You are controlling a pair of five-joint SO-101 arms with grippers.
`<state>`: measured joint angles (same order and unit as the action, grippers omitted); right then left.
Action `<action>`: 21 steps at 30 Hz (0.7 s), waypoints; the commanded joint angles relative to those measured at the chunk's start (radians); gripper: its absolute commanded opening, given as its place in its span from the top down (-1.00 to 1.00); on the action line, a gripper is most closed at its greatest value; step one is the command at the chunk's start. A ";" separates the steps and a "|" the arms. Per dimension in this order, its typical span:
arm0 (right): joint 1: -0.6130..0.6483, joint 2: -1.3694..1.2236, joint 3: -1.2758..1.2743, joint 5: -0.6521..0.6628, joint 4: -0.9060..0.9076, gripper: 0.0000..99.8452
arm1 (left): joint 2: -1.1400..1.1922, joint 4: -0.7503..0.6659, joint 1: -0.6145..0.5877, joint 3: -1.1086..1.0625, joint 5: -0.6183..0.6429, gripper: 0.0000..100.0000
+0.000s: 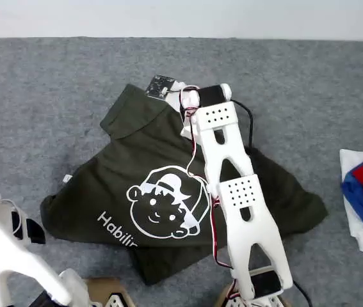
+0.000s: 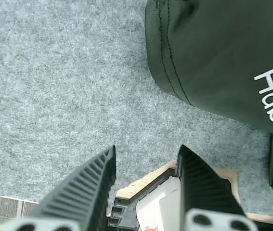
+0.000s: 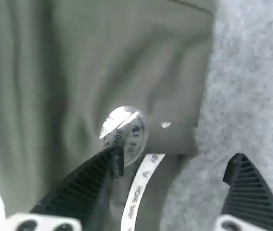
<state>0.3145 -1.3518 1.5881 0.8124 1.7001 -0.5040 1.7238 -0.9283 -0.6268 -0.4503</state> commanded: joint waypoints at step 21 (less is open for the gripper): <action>-0.174 -0.047 0.020 -0.009 -0.176 0.98 | -0.023 0.032 -0.006 0.004 -0.008 0.60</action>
<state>0.2209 -1.4070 1.5850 0.8109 1.5620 -0.5040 1.7238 -0.9283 -0.6268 -0.4503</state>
